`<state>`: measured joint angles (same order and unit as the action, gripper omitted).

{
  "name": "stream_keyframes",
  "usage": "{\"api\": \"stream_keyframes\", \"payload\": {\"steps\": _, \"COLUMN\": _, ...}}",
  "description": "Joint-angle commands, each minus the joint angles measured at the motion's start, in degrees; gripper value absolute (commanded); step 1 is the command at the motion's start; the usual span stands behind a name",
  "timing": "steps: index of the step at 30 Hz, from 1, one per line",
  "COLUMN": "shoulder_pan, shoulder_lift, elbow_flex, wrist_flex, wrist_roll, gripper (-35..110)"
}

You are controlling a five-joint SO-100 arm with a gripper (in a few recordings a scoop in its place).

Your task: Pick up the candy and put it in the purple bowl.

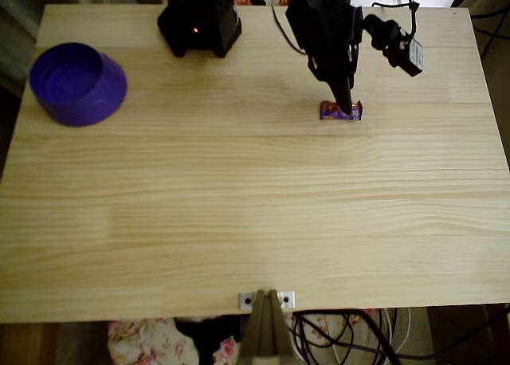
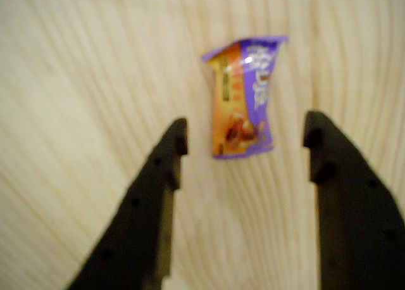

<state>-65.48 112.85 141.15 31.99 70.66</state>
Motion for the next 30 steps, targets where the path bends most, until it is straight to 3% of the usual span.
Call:
{"api": "stream_keyframes", "payload": {"steps": 1, "shoulder_pan": 0.3, "shoulder_lift": -0.4, "elbow_flex": -1.3, "wrist_flex": -3.1, "wrist_roll": 0.3, "gripper": 33}}
{"api": "stream_keyframes", "payload": {"steps": 30, "shoulder_pan": 0.7, "shoulder_lift": -7.8, "elbow_flex": -0.5, "wrist_flex": -6.8, "wrist_roll": 1.8, "gripper": 36}}
